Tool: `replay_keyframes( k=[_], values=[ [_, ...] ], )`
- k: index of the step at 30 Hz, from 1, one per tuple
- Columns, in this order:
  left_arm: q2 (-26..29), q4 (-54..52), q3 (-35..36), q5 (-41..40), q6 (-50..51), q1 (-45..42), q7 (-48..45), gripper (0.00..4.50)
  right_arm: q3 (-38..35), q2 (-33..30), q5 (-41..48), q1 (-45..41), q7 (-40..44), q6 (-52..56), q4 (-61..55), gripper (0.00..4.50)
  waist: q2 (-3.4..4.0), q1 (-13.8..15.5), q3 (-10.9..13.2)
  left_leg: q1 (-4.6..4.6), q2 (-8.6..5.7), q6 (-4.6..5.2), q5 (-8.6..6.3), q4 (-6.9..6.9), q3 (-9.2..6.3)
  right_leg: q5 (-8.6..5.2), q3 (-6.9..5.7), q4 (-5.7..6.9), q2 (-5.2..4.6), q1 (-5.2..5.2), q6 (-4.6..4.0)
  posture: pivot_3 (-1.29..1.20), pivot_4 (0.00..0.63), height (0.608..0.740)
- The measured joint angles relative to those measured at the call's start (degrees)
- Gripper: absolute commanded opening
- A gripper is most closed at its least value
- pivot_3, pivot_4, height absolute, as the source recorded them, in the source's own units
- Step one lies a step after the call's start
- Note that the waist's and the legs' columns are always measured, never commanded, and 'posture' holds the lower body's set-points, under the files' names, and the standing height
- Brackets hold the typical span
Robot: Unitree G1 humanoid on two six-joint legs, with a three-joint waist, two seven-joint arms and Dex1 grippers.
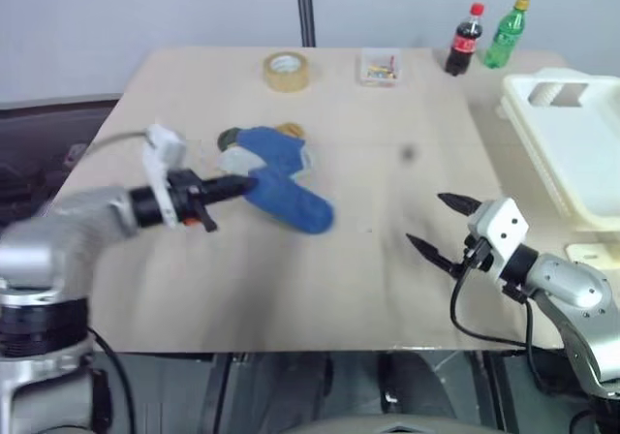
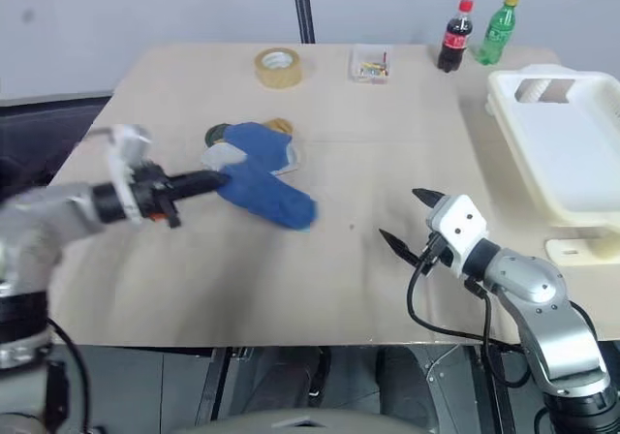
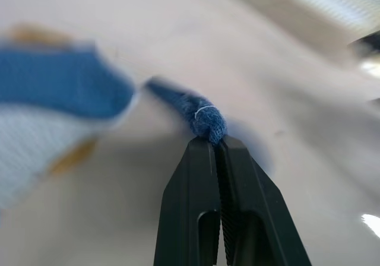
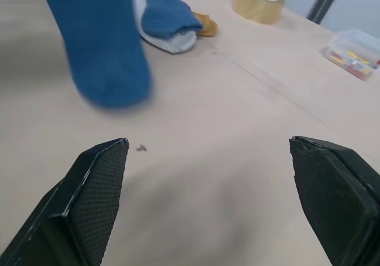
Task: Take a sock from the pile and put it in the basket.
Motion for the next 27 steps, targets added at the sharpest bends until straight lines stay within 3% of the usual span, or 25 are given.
replay_keyframes(
  k=[3, 7, 9, 10, 12, 14, 19, 26, 27],
  values=[
    [-5.7, -2.4, -8.9, -1.9, 5.6, -7.7, 3.1, 0.04, 0.4, 0.5, 0.0, -1.0, -0.4, 0.1, 0.1, 4.5, 0.04, 0.9, 0.0, 0.02, -0.17, 0.02, 0.0, 0.06, -0.01, 0.04, 0.02, 0.0, -0.06, 0.09, 0.08, 0.0, 0.15, 0.74],
    [-17.8, 2.6, -26.7, 5.6, 4.4, -9.1, 7.8, 0.04, 0.3, 0.3, -0.4, -0.4, -1.2, 0.7, -0.2, 4.5, -0.06, 0.5, 0.0, -0.08, -0.15, 0.03, 0.01, 0.08, 0.07, 0.18, 0.18, 0.02, -0.08, 0.01, -0.09, 0.0, 0.15, 0.74],
    [-22.9, 7.0, -33.4, 9.4, 1.6, -9.9, 8.2, 0.65, 0.2, 0.1, -0.6, 0.3, -1.6, 1.5, -0.4, 4.5, -0.07, 0.0, 0.0, -0.11, -0.06, 0.01, 0.02, 0.06, 0.16, 0.2, 0.28, 0.03, -0.05, -0.12, -0.13, 0.0, 0.15, 0.74],
    [-23.4, 7.4, -34.4, 10.1, 0.9, -10.0, 8.2, 0.76, 0.2, 0.1, -0.6, 0.3, -1.7, 1.6, -0.5, 4.5, -0.07, -0.2, 0.0, -0.11, 0.01, 0.0, 0.02, 0.04, 0.19, 0.19, 0.3, 0.03, -0.02, -0.15, -0.14, 0.0, 0.15, 0.74],
    [-24.4, 8.6, -35.0, 11.7, -0.9, -10.6, 8.4, 1.58, 0.1, 0.2, -0.6, 1.2, -2.6, 2.7, -1.8, 4.5, -0.06, -0.9, 0.0, -0.11, 0.14, -0.01, 0.0, -0.02, 0.22, 0.18, 0.34, 0.06, 0.05, -0.23, -0.17, 0.0, 0.15, 0.74],
    [-23.5, 8.6, -34.0, 12.1, -2.3, -10.8, 8.0, 1.58, 0.1, 0.7, 0.0, 1.4, -3.0, 3.9, -2.5, 4.5, -0.06, -1.3, 0.0, -0.09, 0.18, 0.0, -0.01, -0.02, 0.25, 0.17, 0.36, 0.06, 0.08, -0.23, -0.17, 0.0, 0.15, 0.74],
    [-13.9, 5.8, -27.7, 13.4, -7.4, -7.4, 5.0, 1.58, 5.2, 3.7, -1.7, -2.5, -5.3, 6.2, -1.1, 4.5, -0.01, -1.6, 0.0, 0.06, 0.29, -0.01, -0.03, -0.05, 0.38, 0.08, 0.47, 0.08, 0.18, -0.2, -0.01, 0.0, 0.15, 0.74],
    [-12.7, 5.4, -28.0, 20.0, -14.3, -0.5, 7.1, 1.58, 11.9, 7.8, -5.6, -7.3, -6.6, 6.1, 10.3, 4.5, -0.03, 0.2, 0.0, -0.07, 0.1, 0.03, -0.05, -0.01, 0.3, 0.21, 0.39, -0.04, 0.03, -0.18, -0.19, 0.0, 0.15, 0.74],
    [-13.2, 5.5, -28.8, 21.7, -15.8, 0.6, 8.1, 1.63, 12.5, 7.6, -6.6, -7.5, -6.4, 5.6, 12.4, 4.11, -0.02, 0.4, 0.0, -0.06, 0.08, 0.03, -0.05, -0.01, 0.3, 0.21, 0.39, -0.05, 0.03, -0.17, -0.19, 0.0, 0.15, 0.74]
  ],
)
